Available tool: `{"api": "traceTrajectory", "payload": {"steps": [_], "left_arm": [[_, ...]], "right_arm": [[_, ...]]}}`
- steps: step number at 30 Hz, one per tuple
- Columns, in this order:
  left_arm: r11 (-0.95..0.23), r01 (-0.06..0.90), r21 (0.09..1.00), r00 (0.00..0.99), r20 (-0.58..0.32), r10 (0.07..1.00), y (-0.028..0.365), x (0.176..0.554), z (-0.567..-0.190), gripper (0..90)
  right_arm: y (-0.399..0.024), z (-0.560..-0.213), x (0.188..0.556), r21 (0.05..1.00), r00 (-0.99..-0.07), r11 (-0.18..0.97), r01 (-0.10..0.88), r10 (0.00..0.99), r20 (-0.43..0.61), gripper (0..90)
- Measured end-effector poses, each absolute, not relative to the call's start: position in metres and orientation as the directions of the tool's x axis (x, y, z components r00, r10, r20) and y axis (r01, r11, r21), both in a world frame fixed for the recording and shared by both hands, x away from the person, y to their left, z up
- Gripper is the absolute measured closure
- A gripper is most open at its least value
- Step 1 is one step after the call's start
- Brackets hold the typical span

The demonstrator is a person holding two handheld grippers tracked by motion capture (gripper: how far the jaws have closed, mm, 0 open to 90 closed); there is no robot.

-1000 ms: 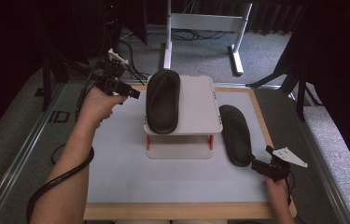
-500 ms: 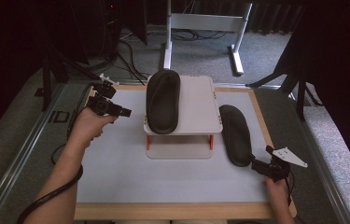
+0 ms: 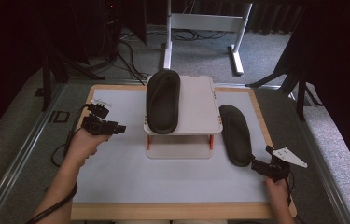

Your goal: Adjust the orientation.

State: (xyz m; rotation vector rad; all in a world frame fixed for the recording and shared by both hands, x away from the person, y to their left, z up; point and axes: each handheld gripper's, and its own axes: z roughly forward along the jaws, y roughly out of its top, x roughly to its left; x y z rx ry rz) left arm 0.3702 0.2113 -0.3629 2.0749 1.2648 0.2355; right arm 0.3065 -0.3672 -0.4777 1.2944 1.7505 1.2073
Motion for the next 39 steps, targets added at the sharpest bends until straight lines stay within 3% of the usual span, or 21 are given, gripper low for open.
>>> {"api": "traceTrajectory", "payload": {"steps": [12, 25, 28, 32, 37, 39], "left_arm": [[-0.283, 0.661, 0.695, 0.485, -0.108, 0.868, 0.225, 0.343, -0.407, 50.6], [-0.219, 0.604, 0.767, 0.447, -0.098, 0.889, 0.239, 0.317, -0.443, 50.4], [-0.199, 0.583, 0.788, 0.425, -0.086, 0.901, 0.243, 0.312, -0.447, 45.8], [-0.159, 0.553, 0.818, 0.410, -0.101, 0.907, 0.250, 0.302, -0.453, 30.7], [-0.175, 0.487, 0.855, 0.362, -0.016, 0.932, 0.253, 0.292, -0.461, 13.8], [-0.152, 0.468, 0.870, 0.353, -0.027, 0.935, 0.256, 0.289, -0.464, 13.8]], "right_arm": [[-0.368, -0.478, 0.307, 0.926, -0.310, 0.086, 0.366, 0.950, 0.034, 13.6], [-0.368, -0.478, 0.307, 0.927, -0.312, 0.089, 0.363, 0.949, 0.031, 13.6], [-0.367, -0.478, 0.307, 0.927, -0.312, 0.093, 0.364, 0.950, 0.027, 13.6], [-0.367, -0.478, 0.305, 0.930, -0.315, 0.100, 0.354, 0.949, 0.018, 13.6], [-0.365, -0.478, 0.305, 0.929, -0.319, 0.121, 0.349, 0.948, -0.004, 13.5], [-0.364, -0.478, 0.305, 0.929, -0.322, 0.129, 0.347, 0.947, -0.011, 13.5]]}}
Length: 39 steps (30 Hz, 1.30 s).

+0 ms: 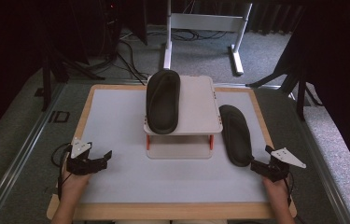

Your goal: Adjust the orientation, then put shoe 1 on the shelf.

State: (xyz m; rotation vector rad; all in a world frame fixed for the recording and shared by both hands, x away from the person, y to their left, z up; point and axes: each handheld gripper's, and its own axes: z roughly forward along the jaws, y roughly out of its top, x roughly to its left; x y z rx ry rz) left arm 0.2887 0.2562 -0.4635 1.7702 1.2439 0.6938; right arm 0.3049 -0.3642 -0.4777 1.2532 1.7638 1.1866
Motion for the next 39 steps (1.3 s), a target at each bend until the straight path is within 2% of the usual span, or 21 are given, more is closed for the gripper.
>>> {"api": "traceTrajectory", "payload": {"steps": [5, 8, 11, 13, 17, 24, 30, 39], "left_arm": [[-0.113, 0.399, 0.910, 0.296, -0.011, 0.955, 0.264, 0.279, -0.470, 2.8], [-0.077, 0.322, 0.944, 0.243, -0.004, 0.970, 0.268, 0.270, -0.475, 1.8], [-0.045, 0.316, 0.948, 0.223, -0.028, 0.974, 0.273, 0.268, -0.479, 1.8], [-0.057, 0.292, 0.955, 0.191, 0.000, 0.982, 0.274, 0.266, -0.483, 1.8], [-0.032, 0.277, 0.960, 0.165, -0.015, 0.986, 0.276, 0.265, -0.488, 1.9], [0.011, 0.240, 0.971, 0.222, -0.066, 0.973, 0.283, 0.262, -0.490, 2.0], [-0.012, 0.227, 0.974, 0.239, -0.044, 0.970, 0.281, 0.260, -0.490, 2.0], [-0.023, 0.218, 0.976, 0.262, -0.036, 0.964, 0.280, 0.259, -0.490, 2.0]], "right_arm": [[-0.365, -0.478, 0.305, 0.930, -0.312, 0.122, 0.348, 0.950, -0.007, 13.2], [-0.365, -0.478, 0.305, 0.930, -0.305, 0.117, 0.348, 0.952, -0.005, 13.2], [-0.364, -0.478, 0.305, 0.927, -0.307, 0.120, 0.354, 0.952, -0.006, 13.2], [-0.364, -0.478, 0.306, 0.927, -0.310, 0.123, 0.355, 0.951, -0.008, 13.2], [-0.364, -0.478, 0.306, 0.924, -0.306, 0.121, 0.363, 0.952, -0.005, 13.2], [-0.364, -0.478, 0.307, 0.920, -0.300, 0.122, 0.372, 0.954, -0.006, 13.2], [-0.366, -0.477, 0.307, 0.924, -0.277, 0.093, 0.372, 0.961, 0.015, 11.5], [-0.366, -0.473, 0.310, 0.896, -0.281, 0.131, 0.425, 0.960, -0.007, 12.5]]}}
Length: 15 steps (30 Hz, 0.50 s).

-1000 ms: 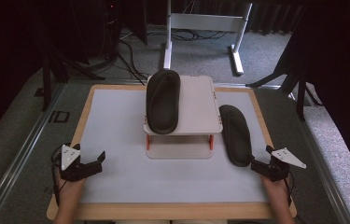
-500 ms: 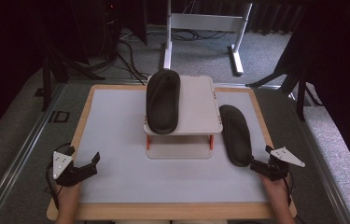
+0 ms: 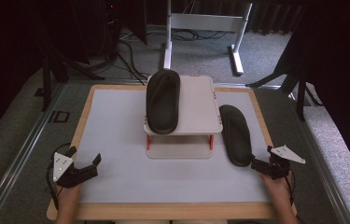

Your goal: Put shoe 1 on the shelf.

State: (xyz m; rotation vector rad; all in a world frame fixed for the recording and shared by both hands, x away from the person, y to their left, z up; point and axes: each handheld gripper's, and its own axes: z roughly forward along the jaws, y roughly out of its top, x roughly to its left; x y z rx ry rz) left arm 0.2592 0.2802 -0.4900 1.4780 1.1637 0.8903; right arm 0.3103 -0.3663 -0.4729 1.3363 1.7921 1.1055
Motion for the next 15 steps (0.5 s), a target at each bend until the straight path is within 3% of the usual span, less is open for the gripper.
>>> {"api": "traceTrajectory", "payload": {"steps": [2, 15], "left_arm": [[-0.021, 0.214, 0.977, 0.272, -0.039, 0.961, 0.281, 0.259, -0.490, 2.0], [-0.035, 0.213, 0.976, 0.285, -0.028, 0.958, 0.279, 0.259, -0.490, 2.0]], "right_arm": [[-0.367, -0.470, 0.310, 0.884, -0.304, 0.159, 0.439, 0.952, -0.020, 17.4], [-0.369, -0.454, 0.322, 0.868, -0.320, 0.148, 0.474, 0.947, 0.013, 21.9]]}}
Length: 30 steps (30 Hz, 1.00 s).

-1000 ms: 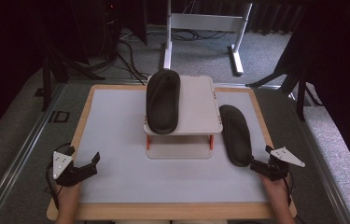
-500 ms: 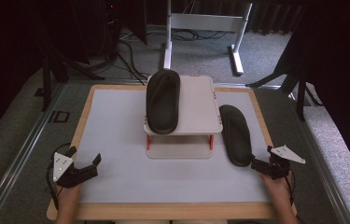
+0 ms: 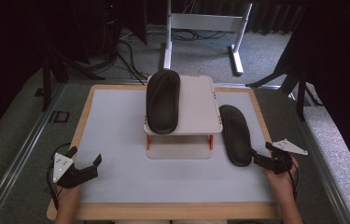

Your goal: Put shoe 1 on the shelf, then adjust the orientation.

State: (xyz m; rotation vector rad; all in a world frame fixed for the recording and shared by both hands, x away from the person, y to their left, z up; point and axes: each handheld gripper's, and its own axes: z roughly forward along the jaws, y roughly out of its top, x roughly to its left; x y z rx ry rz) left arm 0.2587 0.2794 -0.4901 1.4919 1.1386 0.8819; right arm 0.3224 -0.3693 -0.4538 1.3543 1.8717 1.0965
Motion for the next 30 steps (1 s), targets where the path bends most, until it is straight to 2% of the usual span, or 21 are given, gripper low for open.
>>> {"api": "traceTrajectory", "payload": {"steps": [11, 23, 25, 30], "left_arm": [[-0.044, 0.205, 0.978, 0.287, -0.017, 0.958, 0.279, 0.258, -0.490, 2.0], [-0.032, 0.198, 0.980, 0.280, -0.025, 0.960, 0.279, 0.257, -0.490, 2.0], [-0.025, 0.194, 0.981, 0.280, -0.031, 0.959, 0.280, 0.257, -0.491, 2.0], [-0.031, 0.194, 0.980, 0.283, -0.025, 0.959, 0.279, 0.257, -0.491, 2.0]], "right_arm": [[-0.371, -0.440, 0.343, 0.838, -0.319, 0.143, 0.527, 0.947, 0.039, 26.0], [-0.366, -0.434, 0.367, 0.791, -0.303, 0.152, 0.592, 0.952, 0.044, 26.5], [-0.364, -0.434, 0.372, 0.784, -0.307, 0.150, 0.602, 0.950, 0.053, 30.0], [-0.360, -0.434, 0.383, 0.758, -0.321, 0.171, 0.629, 0.946, 0.053, 31.7]]}}
